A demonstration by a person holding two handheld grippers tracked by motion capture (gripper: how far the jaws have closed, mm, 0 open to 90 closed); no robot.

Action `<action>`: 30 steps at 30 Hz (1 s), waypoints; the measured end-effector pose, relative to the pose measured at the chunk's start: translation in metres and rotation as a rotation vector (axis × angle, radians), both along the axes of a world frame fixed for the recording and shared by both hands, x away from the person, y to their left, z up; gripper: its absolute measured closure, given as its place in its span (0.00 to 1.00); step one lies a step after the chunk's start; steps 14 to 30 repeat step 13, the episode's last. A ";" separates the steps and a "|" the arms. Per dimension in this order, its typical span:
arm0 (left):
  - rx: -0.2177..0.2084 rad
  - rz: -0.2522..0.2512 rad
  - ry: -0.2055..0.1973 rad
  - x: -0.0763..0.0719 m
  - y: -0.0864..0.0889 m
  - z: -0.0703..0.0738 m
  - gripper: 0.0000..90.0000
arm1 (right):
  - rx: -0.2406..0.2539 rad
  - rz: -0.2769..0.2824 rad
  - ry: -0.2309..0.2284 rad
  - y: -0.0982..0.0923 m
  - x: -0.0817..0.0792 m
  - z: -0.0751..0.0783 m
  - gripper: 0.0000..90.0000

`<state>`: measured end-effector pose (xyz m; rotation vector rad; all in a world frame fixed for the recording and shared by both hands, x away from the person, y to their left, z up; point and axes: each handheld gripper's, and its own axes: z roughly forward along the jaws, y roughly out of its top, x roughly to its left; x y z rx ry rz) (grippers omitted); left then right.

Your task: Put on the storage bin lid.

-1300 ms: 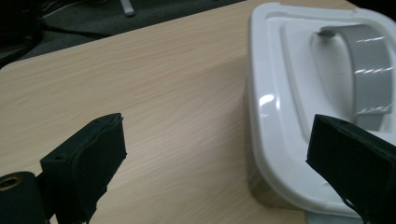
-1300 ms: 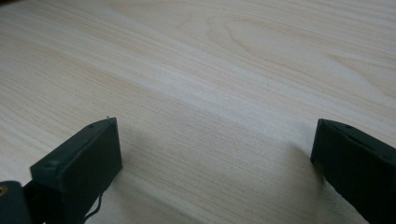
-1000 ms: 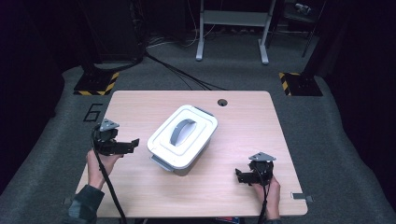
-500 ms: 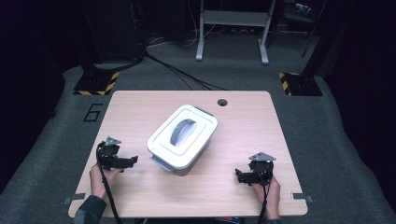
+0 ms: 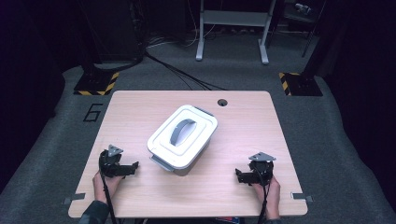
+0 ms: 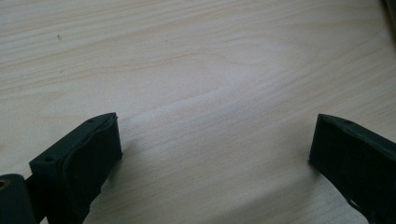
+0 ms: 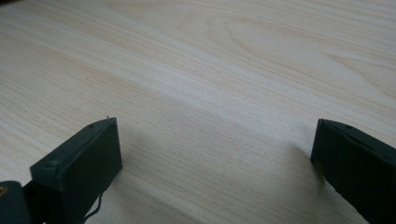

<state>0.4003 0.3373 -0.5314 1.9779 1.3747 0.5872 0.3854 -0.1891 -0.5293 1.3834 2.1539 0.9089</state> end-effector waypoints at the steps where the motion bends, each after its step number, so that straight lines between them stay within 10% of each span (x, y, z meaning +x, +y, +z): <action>1: 0.000 0.000 0.000 0.000 0.000 0.000 0.02 | -0.002 0.003 -0.003 0.000 0.000 0.000 0.01; 30: 0.002 -0.019 0.002 0.000 0.001 0.000 0.02 | 0.003 -0.006 0.002 0.001 0.002 0.000 0.00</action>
